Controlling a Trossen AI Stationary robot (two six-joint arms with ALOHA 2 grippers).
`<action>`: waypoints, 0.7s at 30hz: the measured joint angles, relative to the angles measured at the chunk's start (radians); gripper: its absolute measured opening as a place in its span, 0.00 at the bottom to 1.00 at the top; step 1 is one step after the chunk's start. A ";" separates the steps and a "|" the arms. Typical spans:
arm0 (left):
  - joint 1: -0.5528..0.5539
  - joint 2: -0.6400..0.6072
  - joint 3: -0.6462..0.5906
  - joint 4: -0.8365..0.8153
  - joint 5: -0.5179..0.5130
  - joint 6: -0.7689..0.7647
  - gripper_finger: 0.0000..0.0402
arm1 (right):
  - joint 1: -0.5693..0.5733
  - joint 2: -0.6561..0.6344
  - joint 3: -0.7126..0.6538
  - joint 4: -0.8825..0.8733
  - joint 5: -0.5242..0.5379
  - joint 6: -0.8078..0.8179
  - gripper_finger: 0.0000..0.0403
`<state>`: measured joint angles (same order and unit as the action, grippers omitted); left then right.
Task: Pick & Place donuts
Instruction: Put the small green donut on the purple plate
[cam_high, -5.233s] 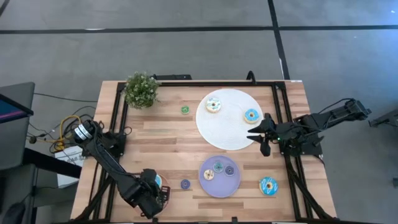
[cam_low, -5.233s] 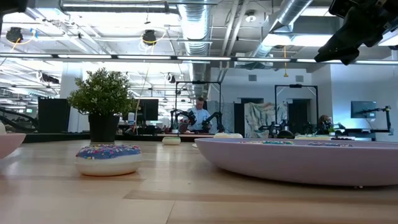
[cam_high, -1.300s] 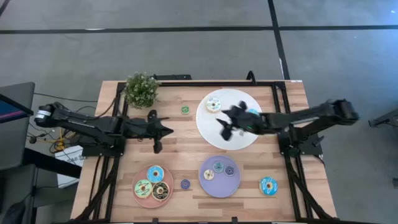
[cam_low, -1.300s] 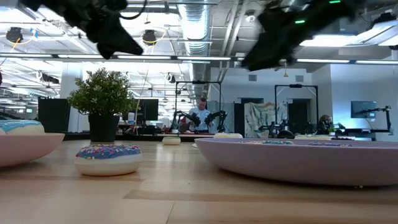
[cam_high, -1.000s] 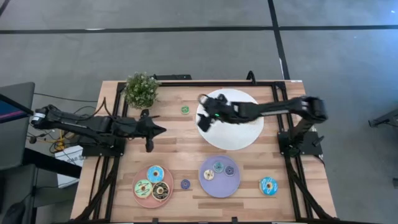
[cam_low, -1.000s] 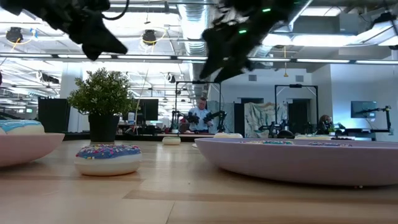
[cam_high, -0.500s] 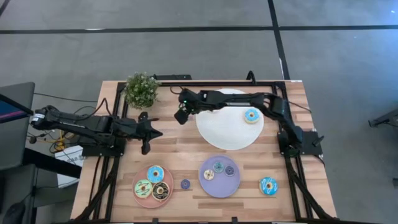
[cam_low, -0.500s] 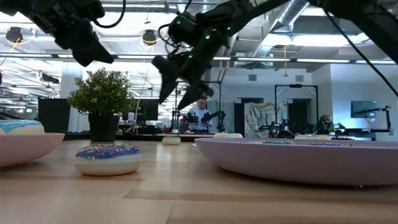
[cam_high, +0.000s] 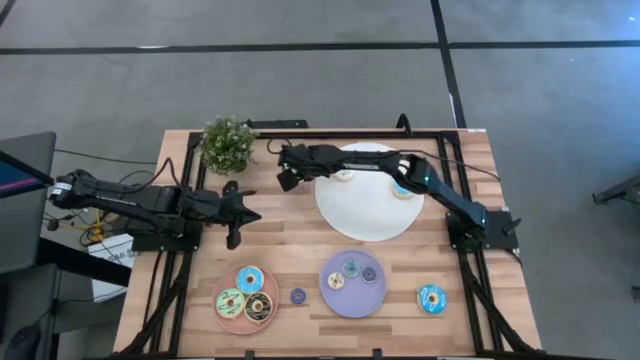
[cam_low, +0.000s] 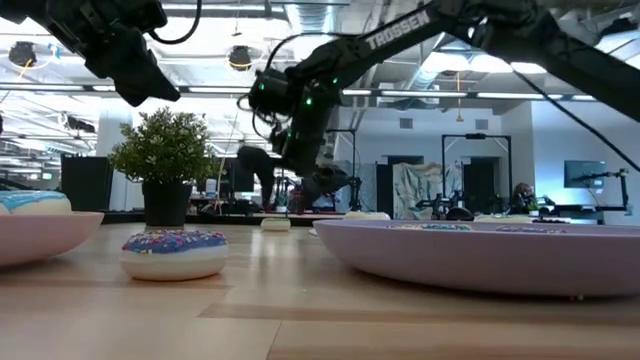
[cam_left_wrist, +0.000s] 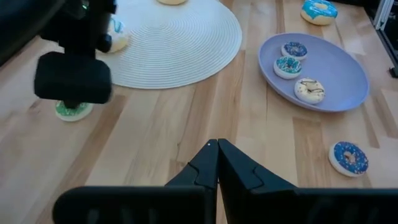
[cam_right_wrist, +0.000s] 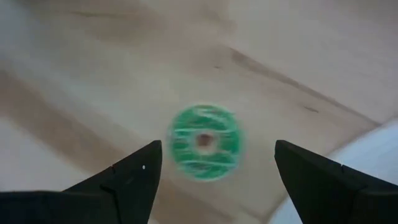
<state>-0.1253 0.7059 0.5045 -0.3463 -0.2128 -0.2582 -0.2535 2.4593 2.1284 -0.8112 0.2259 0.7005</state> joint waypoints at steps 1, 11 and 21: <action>0.000 0.000 0.000 -0.004 0.000 0.001 0.00 | 0.001 0.013 0.024 -0.005 0.017 0.011 0.75; 0.000 0.000 0.000 -0.013 0.009 0.014 0.00 | 0.018 0.107 0.189 -0.154 0.068 0.009 0.75; 0.000 0.000 0.000 -0.029 0.028 0.017 0.00 | 0.042 0.131 0.193 -0.195 0.144 -0.083 0.68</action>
<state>-0.1257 0.7059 0.5049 -0.3751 -0.1844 -0.2415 -0.2116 2.5900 2.3215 -1.0060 0.3702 0.6175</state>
